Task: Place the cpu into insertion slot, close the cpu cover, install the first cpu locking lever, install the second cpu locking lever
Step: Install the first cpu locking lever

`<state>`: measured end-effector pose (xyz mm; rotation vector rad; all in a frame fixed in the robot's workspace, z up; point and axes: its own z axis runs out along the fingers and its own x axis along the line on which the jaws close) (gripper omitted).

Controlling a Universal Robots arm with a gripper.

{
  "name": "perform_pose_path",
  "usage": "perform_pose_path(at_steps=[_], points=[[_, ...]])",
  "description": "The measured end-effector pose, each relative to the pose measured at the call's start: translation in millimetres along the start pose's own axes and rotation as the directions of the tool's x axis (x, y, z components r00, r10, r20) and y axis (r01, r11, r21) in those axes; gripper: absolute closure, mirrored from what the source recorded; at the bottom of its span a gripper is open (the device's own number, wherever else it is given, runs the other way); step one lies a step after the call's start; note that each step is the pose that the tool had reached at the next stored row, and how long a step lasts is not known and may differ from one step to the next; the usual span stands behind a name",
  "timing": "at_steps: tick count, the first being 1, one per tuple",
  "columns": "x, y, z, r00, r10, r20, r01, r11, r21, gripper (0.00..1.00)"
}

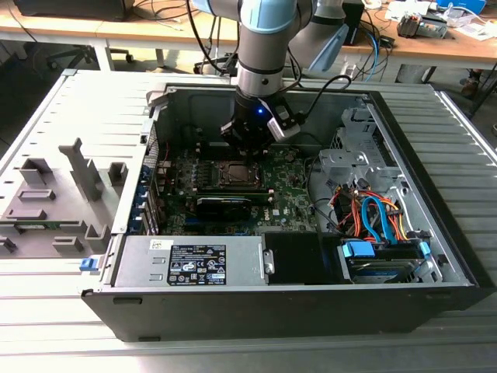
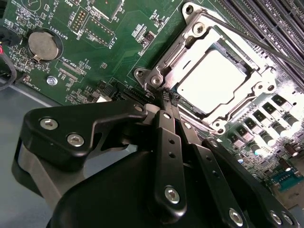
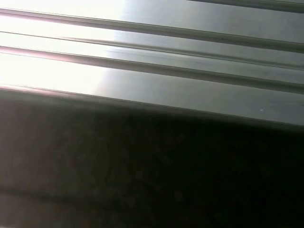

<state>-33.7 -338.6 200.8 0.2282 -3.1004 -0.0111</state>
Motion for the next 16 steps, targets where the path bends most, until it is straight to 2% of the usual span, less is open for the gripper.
perform_pose_path(at_steps=[3, 5, 9, 13, 14, 16], points=[[-0.3, 0.8, -3.8, 1.0, -0.001, 0.0022, 0.001, 1.0, -0.0051, 0.89], [0.0, 1.3, -7.6, 1.0, 0.0, 0.0003, 0.0, 1.0, -0.0058, 0.89], [0.3, 1.7, -15.0, 1.0, 0.0, 0.0013, 0.0, 0.9999, -0.0104, 0.89], [0.5, 1.7, -16.8, 1.0, -0.001, 0.0025, 0.001, 0.9998, -0.0186, 0.89], [1.2, 1.8, -16.8, 1.0, -0.001, 0.0034, 0.001, 0.9997, -0.0244, 0.89], [4.7, 2.3, -16.7, 1.0, -0.002, 0.0071, 0.002, 0.9988, -0.0499, 0.89]])
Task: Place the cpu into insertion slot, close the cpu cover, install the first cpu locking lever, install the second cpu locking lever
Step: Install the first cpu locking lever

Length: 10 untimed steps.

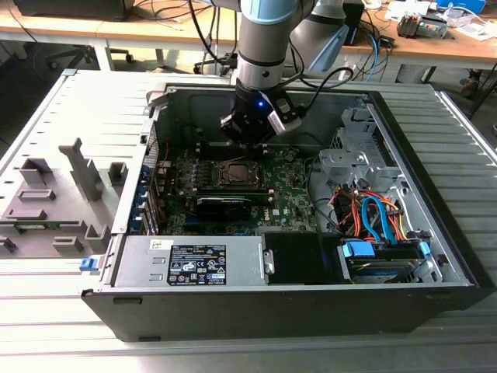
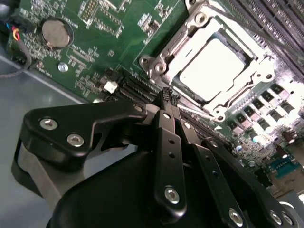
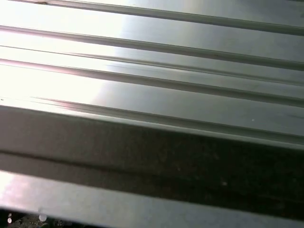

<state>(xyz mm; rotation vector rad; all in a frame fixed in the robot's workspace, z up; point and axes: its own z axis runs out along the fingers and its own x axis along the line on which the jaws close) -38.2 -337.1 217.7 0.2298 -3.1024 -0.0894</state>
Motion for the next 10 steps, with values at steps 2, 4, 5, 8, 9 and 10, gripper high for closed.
perform_pose_path(at_steps=[2, 4, 5, 8, 9, 10], points=[[4.0, 0.6, 0.2, 1.0, -0.001, 0.0063, 0.001, 0.9992, -0.0397, 0.89], [5.9, 0.1, 0.2, 1.0, -0.002, 0.0083, 0.002, 0.9986, -0.0521, 0.89], [6.3, -0.5, 0.2, 1.0, -0.002, 0.0085, 0.002, 0.9986, -0.0523, 0.89], [7.4, -1.7, 0.1, 1.0, -0.002, 0.0087, 0.002, 0.9986, -0.0522, 0.89], [7.8, -1.7, -0.6, 1.0, -0.001, 0.0091, 0.002, 0.9986, -0.052, 0.89], [8.2, -1.6, -1.9, 0.9999, -0.002, 0.0099, 0.002, 0.9986, -0.0519, 0.89]])
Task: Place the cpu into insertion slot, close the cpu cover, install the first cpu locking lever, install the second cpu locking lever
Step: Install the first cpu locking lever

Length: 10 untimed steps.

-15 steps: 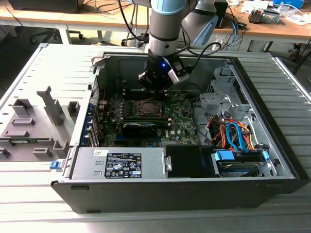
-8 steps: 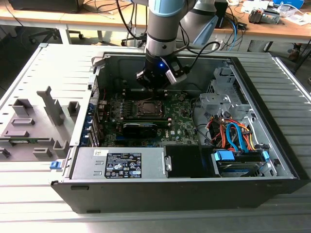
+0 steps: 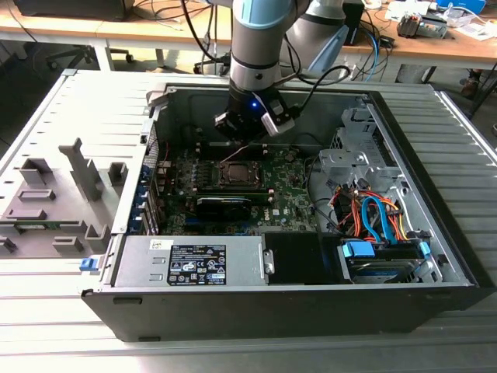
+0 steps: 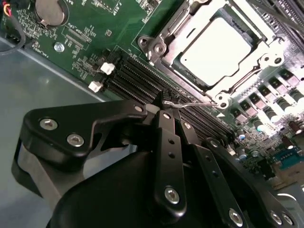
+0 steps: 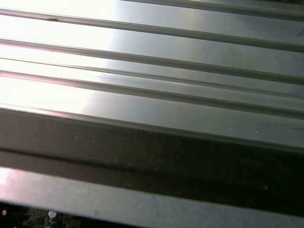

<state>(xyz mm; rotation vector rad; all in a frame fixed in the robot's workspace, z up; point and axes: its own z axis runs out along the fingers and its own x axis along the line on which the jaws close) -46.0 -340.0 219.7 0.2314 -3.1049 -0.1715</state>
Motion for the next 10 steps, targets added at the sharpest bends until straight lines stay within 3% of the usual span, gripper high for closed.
perform_pose_path(at_steps=[5, 10], points=[[3.2, 2.0, -14.1, 1.0, -0.001, 0.0058, 0.001, 1.0, 0.0009, 0.89], [12.4, 3.6, -15.8, 0.9999, -0.002, 0.0138, 0.002, 1.0, 0.0013, 0.89]])
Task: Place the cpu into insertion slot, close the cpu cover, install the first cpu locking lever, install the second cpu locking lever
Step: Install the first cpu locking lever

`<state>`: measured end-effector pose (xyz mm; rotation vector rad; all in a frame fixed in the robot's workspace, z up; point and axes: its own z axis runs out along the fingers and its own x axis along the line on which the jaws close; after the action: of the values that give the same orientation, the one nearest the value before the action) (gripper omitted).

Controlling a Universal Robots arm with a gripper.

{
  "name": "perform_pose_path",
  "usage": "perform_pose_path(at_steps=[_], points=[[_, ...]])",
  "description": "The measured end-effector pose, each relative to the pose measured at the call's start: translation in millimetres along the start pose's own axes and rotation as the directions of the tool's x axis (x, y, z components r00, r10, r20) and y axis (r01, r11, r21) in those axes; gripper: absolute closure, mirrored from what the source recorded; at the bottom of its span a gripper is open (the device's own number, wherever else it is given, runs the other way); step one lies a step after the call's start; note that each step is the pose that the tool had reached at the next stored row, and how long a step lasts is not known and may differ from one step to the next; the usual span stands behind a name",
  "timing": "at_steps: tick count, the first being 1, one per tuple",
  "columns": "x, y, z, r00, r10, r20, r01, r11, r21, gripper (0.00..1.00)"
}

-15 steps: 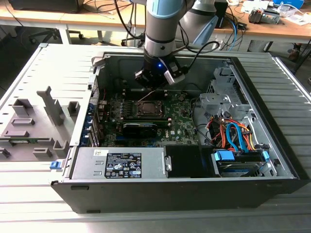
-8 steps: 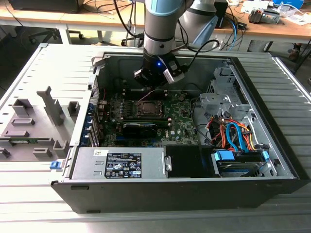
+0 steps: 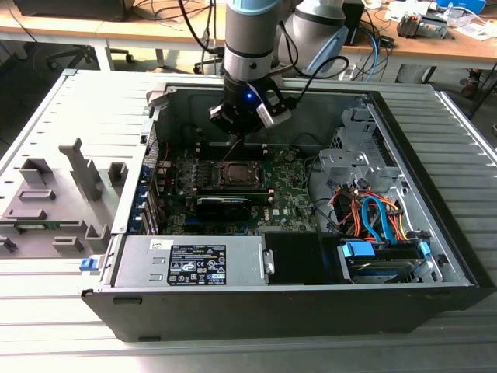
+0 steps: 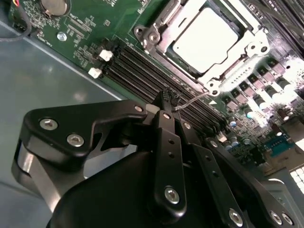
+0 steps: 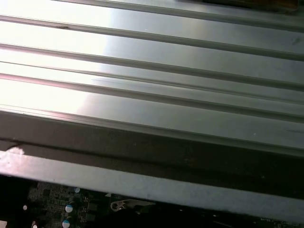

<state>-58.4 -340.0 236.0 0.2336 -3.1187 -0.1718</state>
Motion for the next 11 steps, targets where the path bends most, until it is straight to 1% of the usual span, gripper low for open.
perform_pose_path(at_steps=[2, 5, 7, 11], points=[[3.9, 0.6, 0.1, 1.0, 0.0, 0.0017, 0.0, 1.0, 0.0001, 0.89], [4.3, 0.6, -0.2, 1.0, 0.0, 0.0016, 0.0, 1.0, 0.0004, 0.89], [4.2, 0.8, -2.1, 1.0, 0.0, 0.0015, 0.0, 1.0, 0.0003, 0.89], [1.7, 1.6, -12.4, 1.0, 0.0, 0.0005, 0.0, 1.0, 0.0001, 0.89]])
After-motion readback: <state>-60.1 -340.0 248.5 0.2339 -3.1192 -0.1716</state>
